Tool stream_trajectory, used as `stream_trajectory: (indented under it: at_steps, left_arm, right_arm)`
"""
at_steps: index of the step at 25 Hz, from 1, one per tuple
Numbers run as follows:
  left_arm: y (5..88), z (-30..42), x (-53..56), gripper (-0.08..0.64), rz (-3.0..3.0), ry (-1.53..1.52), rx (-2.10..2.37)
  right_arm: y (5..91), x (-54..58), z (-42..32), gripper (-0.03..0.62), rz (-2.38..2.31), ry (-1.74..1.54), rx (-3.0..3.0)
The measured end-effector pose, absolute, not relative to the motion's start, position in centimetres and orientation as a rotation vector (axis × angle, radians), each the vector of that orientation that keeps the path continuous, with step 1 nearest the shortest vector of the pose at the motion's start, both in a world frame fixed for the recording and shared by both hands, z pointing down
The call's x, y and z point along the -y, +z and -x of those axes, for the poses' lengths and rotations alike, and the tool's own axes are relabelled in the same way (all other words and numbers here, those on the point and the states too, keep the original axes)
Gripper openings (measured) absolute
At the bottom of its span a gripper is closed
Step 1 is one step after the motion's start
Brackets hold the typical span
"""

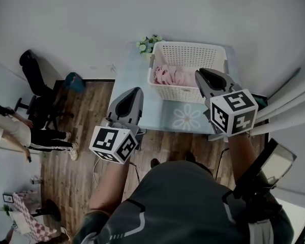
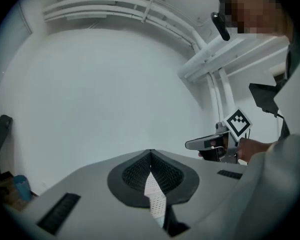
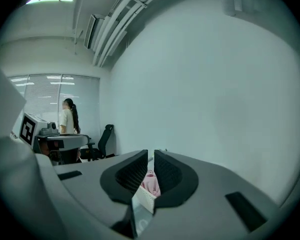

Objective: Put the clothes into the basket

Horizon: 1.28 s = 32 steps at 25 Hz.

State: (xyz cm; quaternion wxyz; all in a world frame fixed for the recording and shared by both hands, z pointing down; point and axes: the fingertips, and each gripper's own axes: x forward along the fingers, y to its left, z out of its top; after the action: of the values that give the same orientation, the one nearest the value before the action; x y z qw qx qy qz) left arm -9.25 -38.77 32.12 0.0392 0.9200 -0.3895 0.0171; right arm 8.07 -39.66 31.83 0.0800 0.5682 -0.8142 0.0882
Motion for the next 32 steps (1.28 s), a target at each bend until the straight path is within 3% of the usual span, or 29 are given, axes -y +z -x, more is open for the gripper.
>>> stream_trajectory:
  at_steps: [10,32]
  left_arm:
    - [32.6,10.4,38.9,0.009,-2.833,0.039,1.069]
    - [31.7,8.8,38.0,0.009,-2.905,0.042,0.978]
  right_arm:
    - [31.7,37.1,-6.3,0.016,-1.824,0.229,2.312]
    - [30.0,36.1,-5.4,0.014,-1.841,0.181,2.38]
